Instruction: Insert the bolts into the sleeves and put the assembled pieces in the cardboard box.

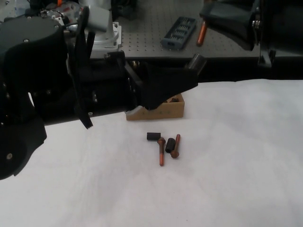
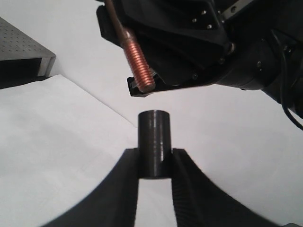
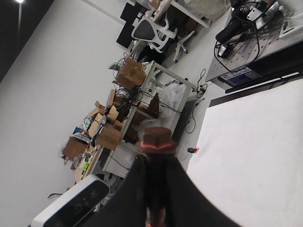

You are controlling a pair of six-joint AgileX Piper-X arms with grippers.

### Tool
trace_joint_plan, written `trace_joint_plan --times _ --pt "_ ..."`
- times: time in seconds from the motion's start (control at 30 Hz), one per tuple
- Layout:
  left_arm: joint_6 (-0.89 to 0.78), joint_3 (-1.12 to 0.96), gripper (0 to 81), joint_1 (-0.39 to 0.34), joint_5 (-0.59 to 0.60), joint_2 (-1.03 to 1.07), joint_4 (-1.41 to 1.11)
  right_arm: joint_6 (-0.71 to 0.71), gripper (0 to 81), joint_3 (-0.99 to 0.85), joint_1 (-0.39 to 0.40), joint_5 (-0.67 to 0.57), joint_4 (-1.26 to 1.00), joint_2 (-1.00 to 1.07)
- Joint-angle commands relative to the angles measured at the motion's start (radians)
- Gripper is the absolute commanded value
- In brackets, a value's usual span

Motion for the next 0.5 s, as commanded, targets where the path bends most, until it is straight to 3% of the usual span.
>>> trace_joint_plan --times 0.0,0.47 --pt "-0.016 -0.009 0.6 -0.003 -0.004 -0.016 -0.03 -0.009 2.9 -0.004 -0.006 -0.013 -0.018 -0.008" --pt "-0.016 -0.009 0.6 -0.003 -0.036 -0.016 -0.102 -0.009 2.9 -0.004 -0.004 -0.028 -0.016 -0.008"
